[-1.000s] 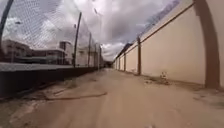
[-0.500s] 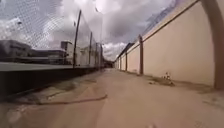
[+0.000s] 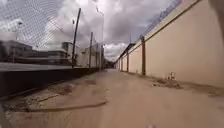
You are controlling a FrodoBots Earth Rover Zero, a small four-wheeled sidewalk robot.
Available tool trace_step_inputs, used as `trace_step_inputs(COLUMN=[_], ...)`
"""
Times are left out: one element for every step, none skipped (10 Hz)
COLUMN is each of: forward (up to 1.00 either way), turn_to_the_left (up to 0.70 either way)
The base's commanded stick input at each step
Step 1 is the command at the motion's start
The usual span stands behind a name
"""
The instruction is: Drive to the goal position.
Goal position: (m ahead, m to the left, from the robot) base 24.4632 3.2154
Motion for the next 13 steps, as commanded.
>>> trace_step_inputs(forward=[0.60,0.60,0.60,0.60,0.60,0.60,0.60,0.60,0.60,0.60,0.60,0.60,0.60], turn_to_the_left=[-0.10,-0.11,-0.11,-0.11,-0.11,-0.11,-0.06,-0.02,0.00,0.00,0.00,0.00,0.00])
